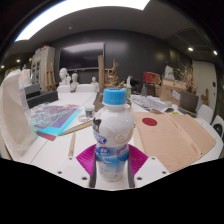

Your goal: Pour water

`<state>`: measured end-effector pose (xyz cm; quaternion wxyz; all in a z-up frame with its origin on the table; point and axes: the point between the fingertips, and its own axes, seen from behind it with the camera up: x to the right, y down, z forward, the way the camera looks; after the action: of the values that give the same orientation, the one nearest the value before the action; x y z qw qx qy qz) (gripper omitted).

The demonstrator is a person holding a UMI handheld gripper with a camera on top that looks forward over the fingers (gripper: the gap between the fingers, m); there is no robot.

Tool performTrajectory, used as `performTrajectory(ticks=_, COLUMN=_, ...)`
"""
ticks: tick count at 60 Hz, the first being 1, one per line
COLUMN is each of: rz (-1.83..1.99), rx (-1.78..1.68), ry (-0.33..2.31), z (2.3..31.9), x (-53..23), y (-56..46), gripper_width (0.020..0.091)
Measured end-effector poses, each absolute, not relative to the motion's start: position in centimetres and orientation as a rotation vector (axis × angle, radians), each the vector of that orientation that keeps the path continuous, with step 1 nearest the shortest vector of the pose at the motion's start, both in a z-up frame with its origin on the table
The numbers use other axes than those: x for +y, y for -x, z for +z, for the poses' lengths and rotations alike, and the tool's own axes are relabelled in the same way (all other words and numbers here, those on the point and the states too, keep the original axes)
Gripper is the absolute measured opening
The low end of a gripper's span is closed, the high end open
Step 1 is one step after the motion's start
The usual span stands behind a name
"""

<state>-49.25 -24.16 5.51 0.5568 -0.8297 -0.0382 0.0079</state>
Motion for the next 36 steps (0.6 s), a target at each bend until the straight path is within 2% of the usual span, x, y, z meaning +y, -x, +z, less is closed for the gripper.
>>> performTrajectory(ticks=5, rz=0.013, rx=-0.081, ry=1.969, z=5.9, x=-24.0, y=49.4, gripper_width=0.0363)
performTrajectory(ticks=12, rz=0.021, rx=-0.11, ry=1.957, z=8.1, x=-22.5, y=51.0, gripper_width=0.0347)
performTrajectory(ticks=17, rz=0.087, rx=-0.091, ry=1.918, z=11.2, x=-20.0, y=53.0, gripper_width=0.0346)
performTrajectory(ticks=24, rz=0.231, rx=-0.004, ry=1.826, z=17.1, x=-15.3, y=55.9, gripper_width=0.0346)
performTrajectory(ticks=30, rz=0.49, rx=0.149, ry=1.767, z=21.8, x=-10.9, y=59.1, gripper_width=0.0343)
performTrajectory(ticks=36, rz=0.842, rx=0.392, ry=1.722, z=24.2, x=-5.9, y=60.9, gripper_width=0.0342)
